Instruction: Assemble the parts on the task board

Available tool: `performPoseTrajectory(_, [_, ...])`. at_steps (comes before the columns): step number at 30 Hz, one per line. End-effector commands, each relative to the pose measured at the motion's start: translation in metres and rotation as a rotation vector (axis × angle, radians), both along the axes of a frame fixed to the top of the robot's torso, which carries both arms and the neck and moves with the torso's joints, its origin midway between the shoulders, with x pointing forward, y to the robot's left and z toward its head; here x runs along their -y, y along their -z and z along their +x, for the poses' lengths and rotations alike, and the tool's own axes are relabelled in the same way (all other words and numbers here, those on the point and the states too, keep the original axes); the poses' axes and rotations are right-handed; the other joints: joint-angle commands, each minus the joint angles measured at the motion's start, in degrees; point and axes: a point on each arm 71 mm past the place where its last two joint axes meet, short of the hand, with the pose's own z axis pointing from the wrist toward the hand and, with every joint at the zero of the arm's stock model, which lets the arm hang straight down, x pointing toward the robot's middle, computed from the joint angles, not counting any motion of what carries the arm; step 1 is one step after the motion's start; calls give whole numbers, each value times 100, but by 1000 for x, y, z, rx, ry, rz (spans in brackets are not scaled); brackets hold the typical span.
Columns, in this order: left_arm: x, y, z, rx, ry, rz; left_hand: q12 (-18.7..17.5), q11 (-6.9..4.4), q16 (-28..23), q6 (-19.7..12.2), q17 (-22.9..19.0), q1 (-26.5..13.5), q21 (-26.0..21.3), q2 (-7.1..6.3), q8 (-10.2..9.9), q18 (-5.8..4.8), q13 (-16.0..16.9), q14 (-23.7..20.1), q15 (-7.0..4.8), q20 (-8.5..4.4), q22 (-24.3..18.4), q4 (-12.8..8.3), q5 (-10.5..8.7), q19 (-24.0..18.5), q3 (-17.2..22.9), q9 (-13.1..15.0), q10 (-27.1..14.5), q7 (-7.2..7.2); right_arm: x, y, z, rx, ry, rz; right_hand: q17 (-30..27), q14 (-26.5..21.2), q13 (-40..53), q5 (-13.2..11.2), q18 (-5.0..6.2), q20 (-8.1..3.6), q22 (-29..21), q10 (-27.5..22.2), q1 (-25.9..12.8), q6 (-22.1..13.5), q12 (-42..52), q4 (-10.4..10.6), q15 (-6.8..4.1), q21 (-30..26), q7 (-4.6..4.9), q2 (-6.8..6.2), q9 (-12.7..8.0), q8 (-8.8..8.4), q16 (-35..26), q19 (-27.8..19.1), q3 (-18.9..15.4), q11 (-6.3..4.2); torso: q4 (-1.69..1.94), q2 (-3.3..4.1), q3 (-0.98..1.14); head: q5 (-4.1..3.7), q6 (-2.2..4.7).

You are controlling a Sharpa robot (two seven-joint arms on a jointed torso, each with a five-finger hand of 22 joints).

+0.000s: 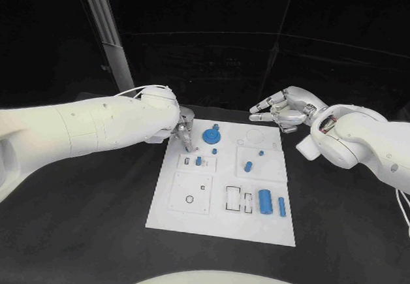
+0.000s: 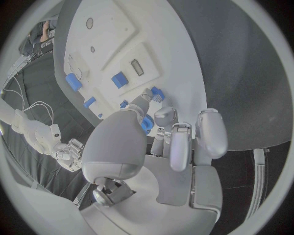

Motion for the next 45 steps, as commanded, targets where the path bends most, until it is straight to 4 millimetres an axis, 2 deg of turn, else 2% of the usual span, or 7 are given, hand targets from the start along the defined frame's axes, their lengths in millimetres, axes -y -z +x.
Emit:
performPoseTrajectory(1, [1,2,-1,-7,3,15,30,-18,36,58,907,86,41,18,21,-103,15,444,-8,4,337,-5,-11,35,-17,-8,47,-8,-2,-1,0,0,-10,5,5,114,1,39,72,-27,4,28,-10,20,14,-40,-34,-16,13,-37,-6,-28,-16,10,-3,8,1,3,2,6,-2])
performPoseTrajectory(11, [3,5,-1,-1,11,1,187,-69,126,170,1018,472,179,355,81,-132,103,469,-42,-20,446,-166,-9,106,189,-16,107,-67,-2,-1,0,0,-12,5,5,114,1,39,72,-27,4,28,-10,20,14,-40,-34,-16,13,-37,-6,-28,-16,10,-3,8,-2,2,3,6,-5])
performPoseTrajectory(25, [5,11,-5,-25,53,-45,352,-139,283,475,1218,884,393,711,180,-181,167,516,-87,-66,617,-542,-3,205,502,-45,238,-156,-1,-1,-1,-1,-13,5,12,116,3,39,73,-27,2,31,-18,22,18,-38,-34,-18,13,-31,-6,-27,-13,10,-4,9,4,-2,2,29,-10])
performPoseTrajectory(33, [0,11,-6,-36,39,-95,376,-131,336,559,1288,831,445,741,215,-193,150,532,-94,-72,663,-637,-2,224,653,16,315,-155,-1,-1,0,-2,-12,4,11,116,2,39,73,-27,0,30,-19,22,17,-38,-34,-20,13,-31,-5,-27,-15,9,-4,9,9,-2,1,42,4])
performPoseTrajectory(45, [-6,7,-12,-28,39,-124,369,-178,363,674,1323,597,480,694,338,-199,98,538,-127,-100,708,-748,6,229,933,273,390,-215,0,-1,0,-2,-10,3,8,116,-1,38,74,-27,-6,29,-22,23,15,-37,-34,-24,13,-29,-5,-26,-18,7,-5,9,5,0,2,51,16])
